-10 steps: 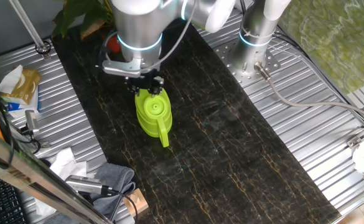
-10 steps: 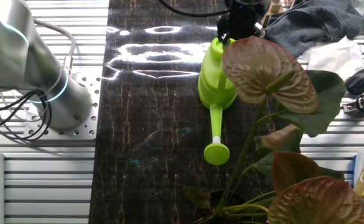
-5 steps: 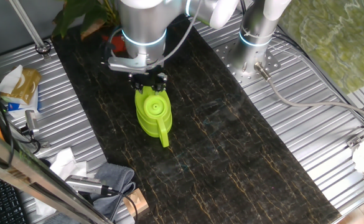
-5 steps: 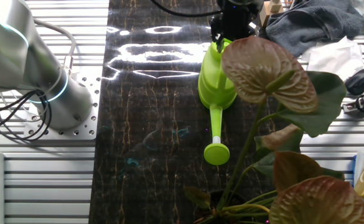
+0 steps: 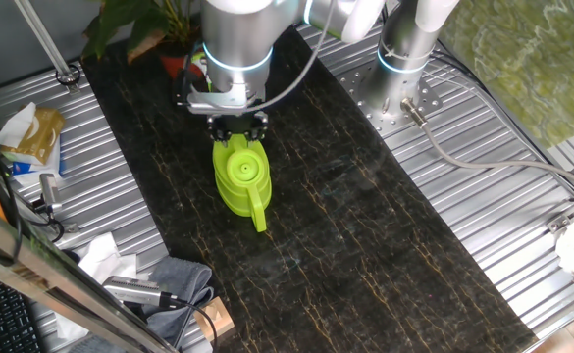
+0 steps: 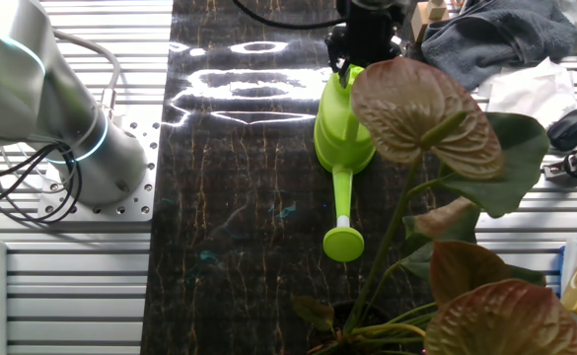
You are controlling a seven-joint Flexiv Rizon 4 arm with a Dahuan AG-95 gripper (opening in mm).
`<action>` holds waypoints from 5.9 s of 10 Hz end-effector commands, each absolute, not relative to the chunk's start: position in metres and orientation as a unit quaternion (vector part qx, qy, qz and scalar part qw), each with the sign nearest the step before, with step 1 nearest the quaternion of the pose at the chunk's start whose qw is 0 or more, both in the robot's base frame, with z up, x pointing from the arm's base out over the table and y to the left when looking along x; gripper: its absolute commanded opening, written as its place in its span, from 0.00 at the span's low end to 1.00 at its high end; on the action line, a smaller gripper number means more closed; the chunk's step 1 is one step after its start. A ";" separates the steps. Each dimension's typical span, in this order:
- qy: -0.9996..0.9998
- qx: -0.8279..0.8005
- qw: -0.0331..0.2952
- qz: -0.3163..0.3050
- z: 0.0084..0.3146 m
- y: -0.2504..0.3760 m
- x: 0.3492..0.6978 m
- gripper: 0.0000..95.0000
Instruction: Water the plant
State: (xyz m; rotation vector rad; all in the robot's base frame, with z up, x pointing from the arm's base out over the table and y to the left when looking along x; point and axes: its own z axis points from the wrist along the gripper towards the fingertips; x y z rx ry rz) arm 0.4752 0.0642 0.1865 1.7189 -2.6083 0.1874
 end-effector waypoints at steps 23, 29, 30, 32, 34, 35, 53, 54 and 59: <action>-0.807 0.585 -0.048 0.065 0.174 0.063 0.474 0.40; -0.804 0.589 -0.053 0.061 0.169 0.064 0.476 0.40; -0.805 0.588 -0.055 0.060 0.167 0.065 0.476 0.40; -0.804 0.588 -0.057 0.058 0.165 0.065 0.477 0.40; -0.806 0.587 -0.056 0.058 0.163 0.065 0.478 0.40; -0.809 0.583 -0.057 0.057 0.163 0.065 0.478 0.40; -0.854 0.515 -0.059 0.047 0.159 0.064 0.480 0.00; -0.856 0.511 -0.059 0.046 0.159 0.064 0.480 0.00; -0.885 0.462 -0.049 0.036 0.162 0.065 0.479 0.00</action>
